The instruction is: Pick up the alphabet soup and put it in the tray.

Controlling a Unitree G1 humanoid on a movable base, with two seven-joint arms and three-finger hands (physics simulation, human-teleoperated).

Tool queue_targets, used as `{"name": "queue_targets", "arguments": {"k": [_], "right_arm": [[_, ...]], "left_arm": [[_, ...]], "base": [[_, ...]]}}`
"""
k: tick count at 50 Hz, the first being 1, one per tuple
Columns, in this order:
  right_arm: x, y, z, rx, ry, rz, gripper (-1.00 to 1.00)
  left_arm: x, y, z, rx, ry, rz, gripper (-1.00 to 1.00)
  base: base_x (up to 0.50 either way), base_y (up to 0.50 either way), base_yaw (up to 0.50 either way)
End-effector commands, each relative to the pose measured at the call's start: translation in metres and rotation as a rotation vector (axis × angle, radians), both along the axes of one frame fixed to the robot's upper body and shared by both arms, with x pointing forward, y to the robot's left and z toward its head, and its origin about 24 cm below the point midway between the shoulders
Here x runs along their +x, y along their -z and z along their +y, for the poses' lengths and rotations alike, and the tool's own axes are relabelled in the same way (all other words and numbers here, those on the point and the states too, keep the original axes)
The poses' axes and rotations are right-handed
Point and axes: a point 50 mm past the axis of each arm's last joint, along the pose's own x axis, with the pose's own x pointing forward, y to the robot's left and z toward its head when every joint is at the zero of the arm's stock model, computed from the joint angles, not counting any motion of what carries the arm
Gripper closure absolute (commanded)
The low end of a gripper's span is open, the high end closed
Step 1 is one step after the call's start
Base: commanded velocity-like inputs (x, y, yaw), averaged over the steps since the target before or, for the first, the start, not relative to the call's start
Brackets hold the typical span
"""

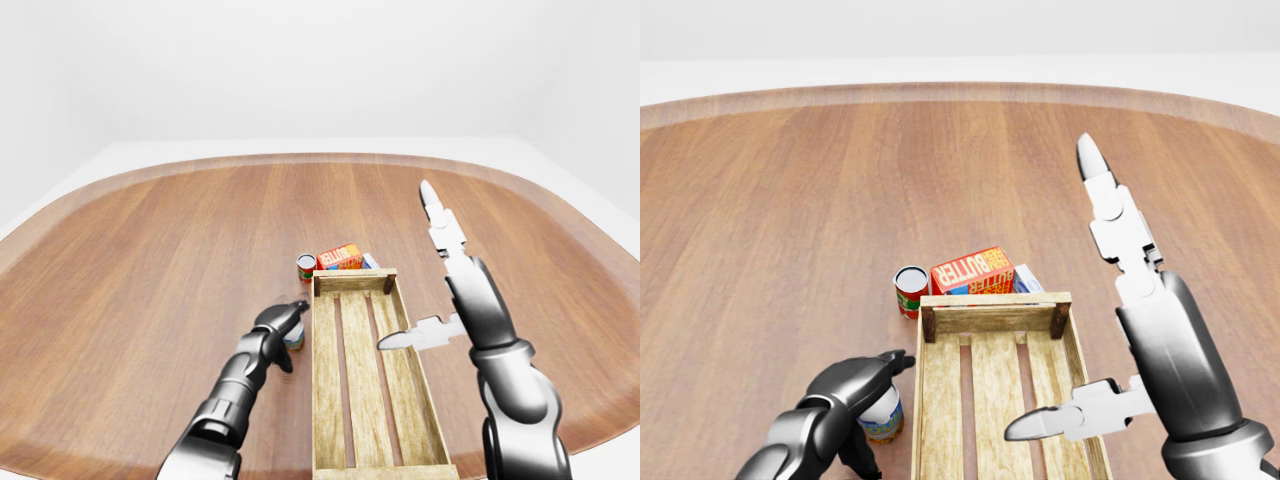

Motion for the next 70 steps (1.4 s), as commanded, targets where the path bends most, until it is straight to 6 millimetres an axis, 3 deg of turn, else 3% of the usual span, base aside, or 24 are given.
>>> {"name": "queue_targets", "arguments": {"k": [1,2,6,30,60,70], "right_arm": [[0.0,0.0,0.0,0.001,-0.001,-0.002,-1.0],[0.0,0.0,0.0,0.0,-0.001,-0.002,-1.0],[0.0,-0.001,0.0,0.0,-0.001,-0.003,-1.0],[-0.001,-0.002,0.0,-0.003,-0.001,-0.012,-1.0],[0.0,0.001,0.001,-0.001,-0.001,0.003,-1.0],[0.0,0.001,0.0,0.001,0.002,0.004,-1.0]], "left_arm": [[0.002,-0.001,-0.001,-0.001,-0.002,-0.01,0.11],[0.002,-0.002,-0.001,0.0,-0.002,-0.013,0.47],[0.003,-0.003,0.0,0.001,-0.002,-0.024,1.0],[0.002,-0.007,0.003,-0.006,-0.01,-0.049,1.0],[-0.009,-0.037,0.016,-0.016,0.013,-0.129,1.0],[-0.012,-0.059,0.02,-0.031,0.019,-0.185,1.0]], "base": [[0.0,0.0,0.0],[0.0,0.0,0.0],[0.0,0.0,0.0],[0.0,0.0,0.0],[0.0,0.0,0.0],[0.0,0.0,0.0]]}}
